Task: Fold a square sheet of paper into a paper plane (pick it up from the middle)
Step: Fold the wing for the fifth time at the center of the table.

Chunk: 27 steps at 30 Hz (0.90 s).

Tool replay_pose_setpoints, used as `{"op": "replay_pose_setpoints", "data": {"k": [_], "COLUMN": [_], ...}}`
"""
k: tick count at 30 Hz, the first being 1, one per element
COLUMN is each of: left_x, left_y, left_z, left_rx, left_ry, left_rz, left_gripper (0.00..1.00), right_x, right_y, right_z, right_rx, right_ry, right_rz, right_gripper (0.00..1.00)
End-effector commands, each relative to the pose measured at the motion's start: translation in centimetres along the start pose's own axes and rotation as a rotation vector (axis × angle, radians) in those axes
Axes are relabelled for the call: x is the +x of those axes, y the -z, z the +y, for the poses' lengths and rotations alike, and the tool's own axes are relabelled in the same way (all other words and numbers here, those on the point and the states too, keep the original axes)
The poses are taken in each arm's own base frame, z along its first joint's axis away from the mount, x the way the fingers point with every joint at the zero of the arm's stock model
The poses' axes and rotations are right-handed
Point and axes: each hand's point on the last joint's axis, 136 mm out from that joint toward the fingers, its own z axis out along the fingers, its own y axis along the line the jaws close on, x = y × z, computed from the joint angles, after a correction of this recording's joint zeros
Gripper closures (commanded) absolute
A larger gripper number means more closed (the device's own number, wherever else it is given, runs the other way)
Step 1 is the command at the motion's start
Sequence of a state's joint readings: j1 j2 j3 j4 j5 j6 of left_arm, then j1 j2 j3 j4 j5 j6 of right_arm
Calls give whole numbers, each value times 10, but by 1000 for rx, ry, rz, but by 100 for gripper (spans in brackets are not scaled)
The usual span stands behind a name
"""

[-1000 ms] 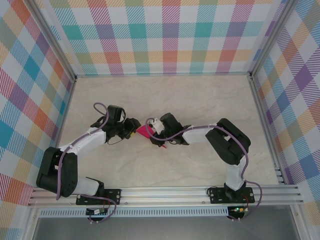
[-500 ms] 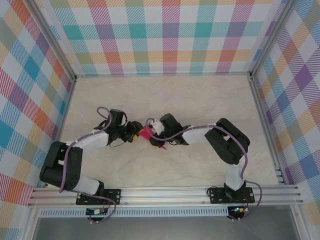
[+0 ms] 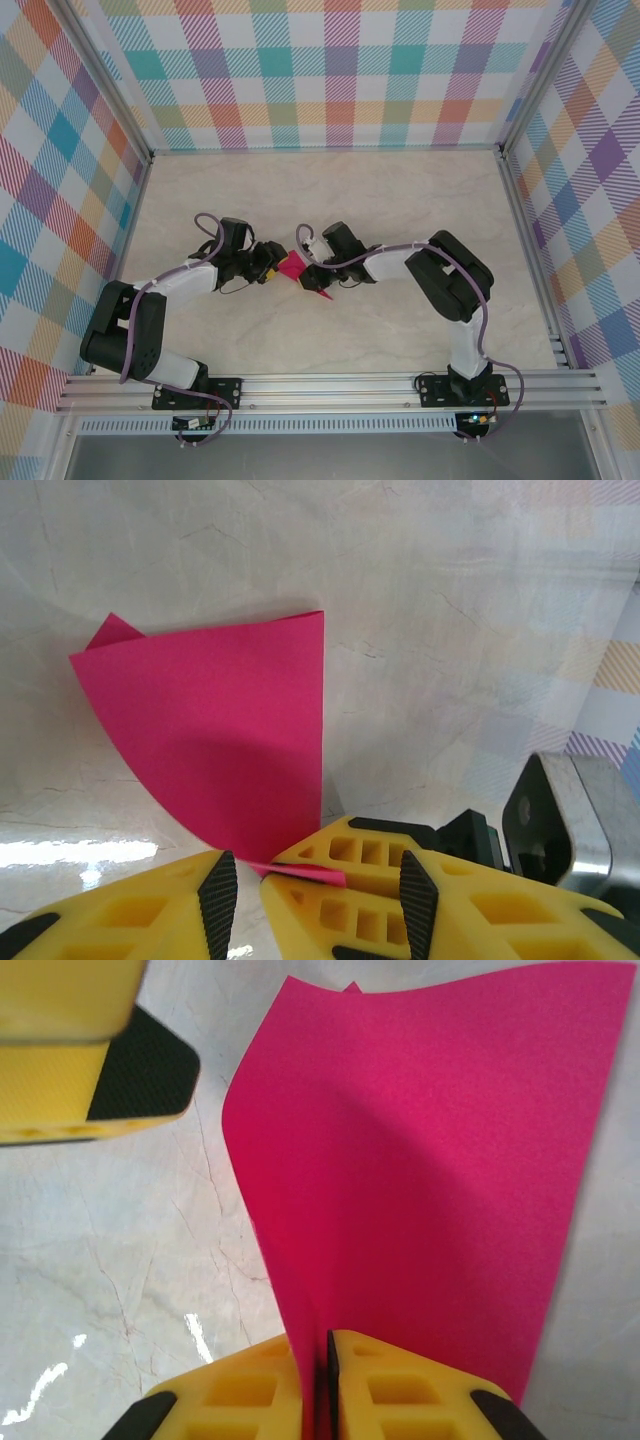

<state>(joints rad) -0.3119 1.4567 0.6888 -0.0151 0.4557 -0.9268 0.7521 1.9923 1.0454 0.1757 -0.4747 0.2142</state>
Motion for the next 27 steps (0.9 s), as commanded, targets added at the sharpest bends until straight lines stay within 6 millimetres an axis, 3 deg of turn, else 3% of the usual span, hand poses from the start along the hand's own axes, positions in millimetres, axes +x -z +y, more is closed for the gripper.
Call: {"op": "replay_pose_setpoints", "data": {"k": [1,15,27], "left_x": [5,9,18], "left_y": [-1,-2,-20], "left_z": [2,1,-7], "left_rx": [7,28,54], "left_ry": [-23,-55,-92], "left_rz": [8,1,32], "left_gripper": [51,51,63], "right_x": [10,4,13], "right_y": [-6,2,-2], "right_z": [1,-7,-25], "right_rx": [-56,-128,-77], "right_ry": [-109,-338,-500], "right_rz": [73,55,27], "right_gripper": [89,90,91]}}
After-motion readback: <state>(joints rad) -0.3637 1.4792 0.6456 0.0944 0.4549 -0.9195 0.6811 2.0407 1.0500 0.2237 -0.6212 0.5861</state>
